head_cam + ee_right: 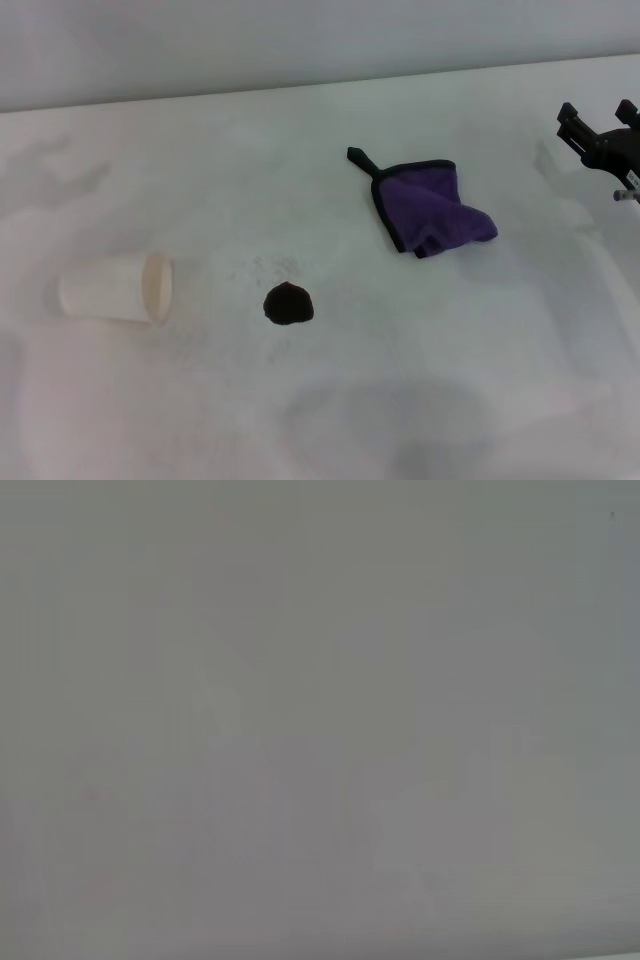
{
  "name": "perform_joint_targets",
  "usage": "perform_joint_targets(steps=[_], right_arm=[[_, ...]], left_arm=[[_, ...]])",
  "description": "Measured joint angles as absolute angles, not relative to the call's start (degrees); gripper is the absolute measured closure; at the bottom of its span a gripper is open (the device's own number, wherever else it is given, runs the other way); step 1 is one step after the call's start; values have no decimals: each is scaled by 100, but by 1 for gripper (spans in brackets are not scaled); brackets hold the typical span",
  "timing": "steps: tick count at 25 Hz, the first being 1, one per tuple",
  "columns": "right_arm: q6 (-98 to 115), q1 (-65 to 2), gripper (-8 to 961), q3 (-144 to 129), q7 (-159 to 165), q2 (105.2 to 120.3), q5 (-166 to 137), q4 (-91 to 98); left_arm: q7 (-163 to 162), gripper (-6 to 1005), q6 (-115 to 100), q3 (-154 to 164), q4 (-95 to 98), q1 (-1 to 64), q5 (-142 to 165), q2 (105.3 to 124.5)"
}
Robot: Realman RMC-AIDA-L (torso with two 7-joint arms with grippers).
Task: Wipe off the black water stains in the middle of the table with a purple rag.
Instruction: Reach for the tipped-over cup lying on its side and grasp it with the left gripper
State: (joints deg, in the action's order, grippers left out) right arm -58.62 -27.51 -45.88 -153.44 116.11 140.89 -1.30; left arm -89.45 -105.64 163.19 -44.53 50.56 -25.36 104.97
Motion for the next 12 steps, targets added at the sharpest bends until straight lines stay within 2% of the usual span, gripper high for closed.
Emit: perform_joint_targets(steps=[7, 12], right_arm=[[-5862, -2768, 83, -4584, -15337, 11611, 14089, -132], [-5718, -2842, 83, -4570, -15337, 11611, 14089, -88]], left_arm=[[-8399, 149, -11113, 16329, -4781, 5747, -504, 10156], [-7570, 149, -11242, 16330, -4862, 6191, 933, 10212]])
